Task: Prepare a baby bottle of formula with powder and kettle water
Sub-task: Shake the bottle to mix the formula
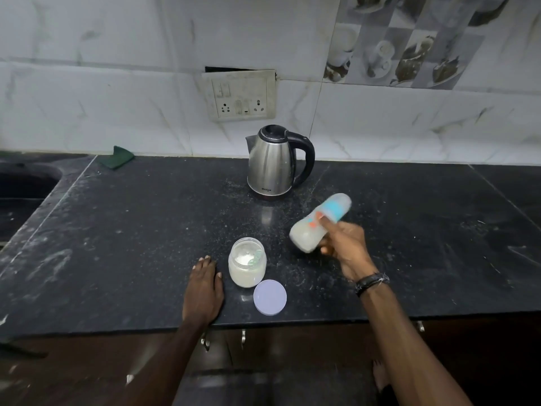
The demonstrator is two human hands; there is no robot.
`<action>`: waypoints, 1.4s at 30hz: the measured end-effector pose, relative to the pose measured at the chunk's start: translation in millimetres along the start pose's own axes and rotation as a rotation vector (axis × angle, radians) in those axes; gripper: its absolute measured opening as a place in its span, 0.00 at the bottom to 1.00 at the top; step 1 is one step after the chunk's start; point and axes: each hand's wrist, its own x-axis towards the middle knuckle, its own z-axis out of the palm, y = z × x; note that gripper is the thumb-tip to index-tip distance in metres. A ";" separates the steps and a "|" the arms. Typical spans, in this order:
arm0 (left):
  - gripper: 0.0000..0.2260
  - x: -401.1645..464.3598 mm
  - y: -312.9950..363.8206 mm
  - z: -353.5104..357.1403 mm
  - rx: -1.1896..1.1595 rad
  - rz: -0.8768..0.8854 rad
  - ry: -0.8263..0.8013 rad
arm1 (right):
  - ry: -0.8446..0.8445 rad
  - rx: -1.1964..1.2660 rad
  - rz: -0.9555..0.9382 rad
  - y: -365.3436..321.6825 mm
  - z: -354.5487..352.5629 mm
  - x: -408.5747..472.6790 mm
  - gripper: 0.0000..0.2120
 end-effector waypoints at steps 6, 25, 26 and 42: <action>0.18 -0.5 1.2 0.0 0.004 -0.005 -0.006 | 0.045 0.042 -0.011 3.8 4.6 -0.8 0.14; 0.18 -0.6 3.8 -3.2 0.009 0.006 0.003 | -0.176 -0.003 -0.023 4.4 -9.8 -4.6 0.16; 0.18 -0.8 3.8 -2.7 0.008 0.003 -0.004 | -0.177 0.039 -0.037 4.7 -10.4 -4.0 0.15; 0.17 0.3 0.3 0.0 0.012 0.011 -0.007 | -0.166 -0.196 -0.188 4.7 -7.4 -2.6 0.10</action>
